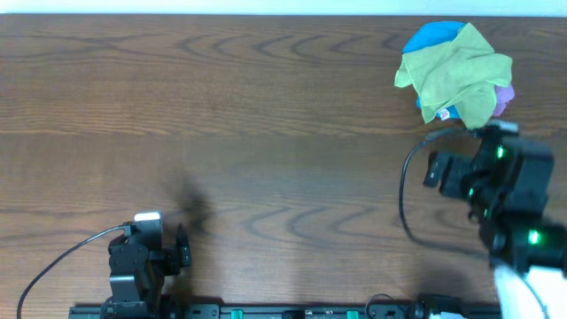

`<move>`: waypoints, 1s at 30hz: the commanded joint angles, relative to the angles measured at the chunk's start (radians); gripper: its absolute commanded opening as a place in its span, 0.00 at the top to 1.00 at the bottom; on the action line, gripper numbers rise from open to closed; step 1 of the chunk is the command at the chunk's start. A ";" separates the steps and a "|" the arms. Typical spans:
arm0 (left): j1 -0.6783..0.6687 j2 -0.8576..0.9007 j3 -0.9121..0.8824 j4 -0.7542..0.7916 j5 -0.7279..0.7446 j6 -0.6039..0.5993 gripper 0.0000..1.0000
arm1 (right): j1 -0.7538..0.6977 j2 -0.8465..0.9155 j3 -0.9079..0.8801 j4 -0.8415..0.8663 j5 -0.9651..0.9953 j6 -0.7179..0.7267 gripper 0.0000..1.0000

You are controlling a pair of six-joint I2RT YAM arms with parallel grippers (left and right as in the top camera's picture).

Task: Fold the cloth
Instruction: 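Reach the right gripper to the green cloth on the pile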

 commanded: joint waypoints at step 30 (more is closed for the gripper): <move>0.006 -0.007 -0.012 -0.064 -0.018 -0.001 0.05 | -0.146 0.942 0.567 0.414 0.009 -0.031 0.01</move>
